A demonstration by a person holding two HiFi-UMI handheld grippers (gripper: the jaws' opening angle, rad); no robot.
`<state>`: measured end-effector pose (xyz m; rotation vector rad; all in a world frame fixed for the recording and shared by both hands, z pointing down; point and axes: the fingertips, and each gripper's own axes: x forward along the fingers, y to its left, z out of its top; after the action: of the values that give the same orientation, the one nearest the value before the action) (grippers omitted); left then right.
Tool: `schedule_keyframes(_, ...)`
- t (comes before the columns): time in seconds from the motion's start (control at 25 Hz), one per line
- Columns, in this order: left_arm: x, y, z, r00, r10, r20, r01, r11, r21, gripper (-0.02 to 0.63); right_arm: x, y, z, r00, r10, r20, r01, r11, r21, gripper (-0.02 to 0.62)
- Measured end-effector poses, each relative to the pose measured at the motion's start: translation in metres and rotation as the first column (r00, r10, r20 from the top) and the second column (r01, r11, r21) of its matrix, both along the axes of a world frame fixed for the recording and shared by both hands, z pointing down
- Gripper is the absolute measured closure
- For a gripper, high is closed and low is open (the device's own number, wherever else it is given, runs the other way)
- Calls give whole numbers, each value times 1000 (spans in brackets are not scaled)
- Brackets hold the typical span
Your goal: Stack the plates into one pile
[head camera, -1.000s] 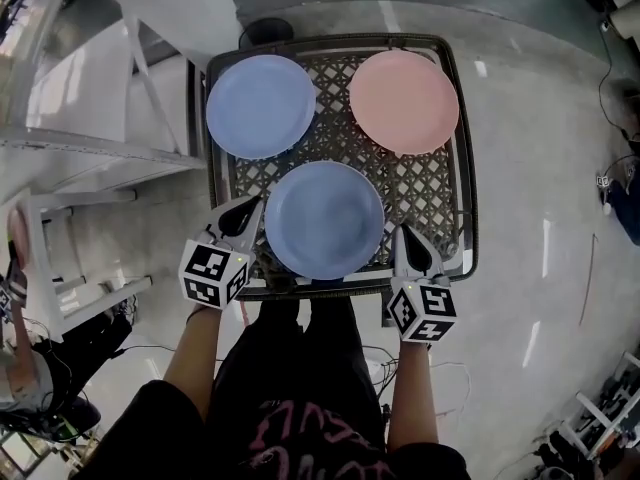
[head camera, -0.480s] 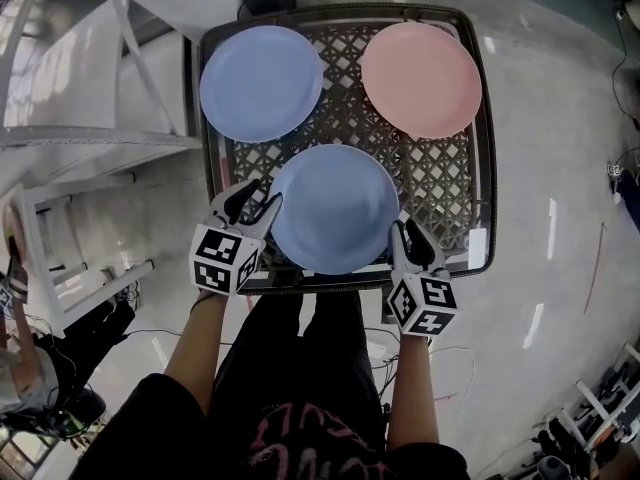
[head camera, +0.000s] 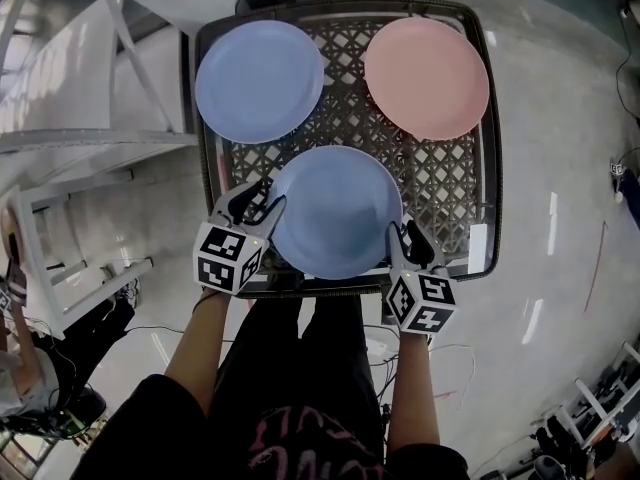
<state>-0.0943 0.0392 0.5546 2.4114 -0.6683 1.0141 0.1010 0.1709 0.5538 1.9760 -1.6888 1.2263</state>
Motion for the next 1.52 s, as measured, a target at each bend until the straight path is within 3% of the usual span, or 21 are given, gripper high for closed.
schedule_keyframes(0.4, 3, 7, 19, 996, 59, 66, -59, 998, 2, 459, -8, -5, 21, 999, -31, -5, 31, 999, -45, 461)
schedule_keyframes(0.52, 1, 5, 20, 996, 49, 75, -51, 999, 18, 546, -8, -9, 24, 999, -33, -20, 32, 998, -48, 513)
schedule_keyframes(0.76, -3, 5, 17, 997, 21, 71, -23, 1000, 20, 558, -9, -9, 22, 999, -31, -40, 29, 998, -56, 531)
schedule_keyframes(1.16, -7, -13, -27, 1000, -28, -1, 28, 995, 98, 572, -11, -27, -15, 999, -18, -51, 20, 999, 26, 543)
schedule_keyframes(1.52, -24, -49, -74, 994, -96, -56, 105, 979, 175, 575, -20, -75, -62, 995, -49, -81, 59, 990, 129, 549)
